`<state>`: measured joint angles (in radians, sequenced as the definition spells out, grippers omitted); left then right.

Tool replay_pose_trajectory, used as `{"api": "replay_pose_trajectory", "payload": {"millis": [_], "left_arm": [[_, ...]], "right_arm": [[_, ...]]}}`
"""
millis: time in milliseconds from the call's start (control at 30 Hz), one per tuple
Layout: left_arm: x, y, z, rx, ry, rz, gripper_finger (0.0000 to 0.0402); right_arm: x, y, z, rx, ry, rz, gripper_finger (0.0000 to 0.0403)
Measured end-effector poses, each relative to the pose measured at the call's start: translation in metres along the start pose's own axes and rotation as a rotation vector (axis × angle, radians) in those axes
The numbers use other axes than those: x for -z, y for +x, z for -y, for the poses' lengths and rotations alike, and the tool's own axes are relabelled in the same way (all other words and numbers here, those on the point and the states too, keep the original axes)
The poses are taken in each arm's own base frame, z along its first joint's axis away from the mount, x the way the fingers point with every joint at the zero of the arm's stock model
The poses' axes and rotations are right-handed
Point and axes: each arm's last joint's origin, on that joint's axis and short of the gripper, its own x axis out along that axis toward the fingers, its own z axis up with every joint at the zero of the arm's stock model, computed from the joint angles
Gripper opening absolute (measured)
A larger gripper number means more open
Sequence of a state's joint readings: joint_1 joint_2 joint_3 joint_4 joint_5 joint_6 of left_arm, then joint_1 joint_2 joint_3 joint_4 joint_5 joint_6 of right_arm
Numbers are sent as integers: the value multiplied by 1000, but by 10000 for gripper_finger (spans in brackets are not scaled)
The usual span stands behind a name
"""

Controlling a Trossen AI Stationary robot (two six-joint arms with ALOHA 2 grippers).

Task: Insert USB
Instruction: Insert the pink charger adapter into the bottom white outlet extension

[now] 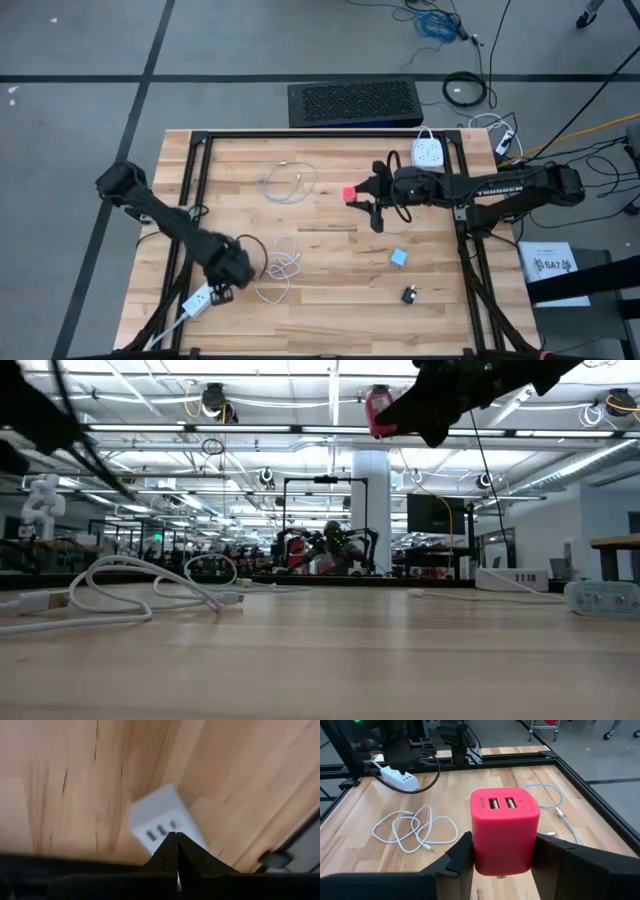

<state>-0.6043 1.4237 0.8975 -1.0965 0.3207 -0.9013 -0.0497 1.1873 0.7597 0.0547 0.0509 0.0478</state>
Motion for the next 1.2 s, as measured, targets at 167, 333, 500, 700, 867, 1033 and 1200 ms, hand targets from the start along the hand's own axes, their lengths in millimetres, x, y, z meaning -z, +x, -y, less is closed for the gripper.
{"api": "replay_pose_trajectory", "payload": {"millis": [167, 333, 500, 700, 867, 1033, 1200], "left_arm": [[3, 16, 12, -55, -41, -62, 1], [0, 31, 19, -100, -45, -95, 1], [-13, 35, 19, -124, -34, 8, 1], [-44, 25, 13, -155, 6, 277, 1], [-76, 15, -3, -193, 39, 464, 1], [-103, 7, -23, -247, 75, 554, 1], [-131, 6, -37, -269, 145, 630, 1]], "right_arm": [[0, 0, -2, -5, 6, -1, 124], [0, 0, -5, -18, 2, -1, 124], [1, 0, -8, -28, -1, -2, 124], [2, 0, -8, -26, -1, -11, 124], [3, 0, -8, -26, 5, -29, 124], [5, 0, -10, -30, 6, -41, 124], [8, -1, -9, -29, 11, -73, 127]]}}
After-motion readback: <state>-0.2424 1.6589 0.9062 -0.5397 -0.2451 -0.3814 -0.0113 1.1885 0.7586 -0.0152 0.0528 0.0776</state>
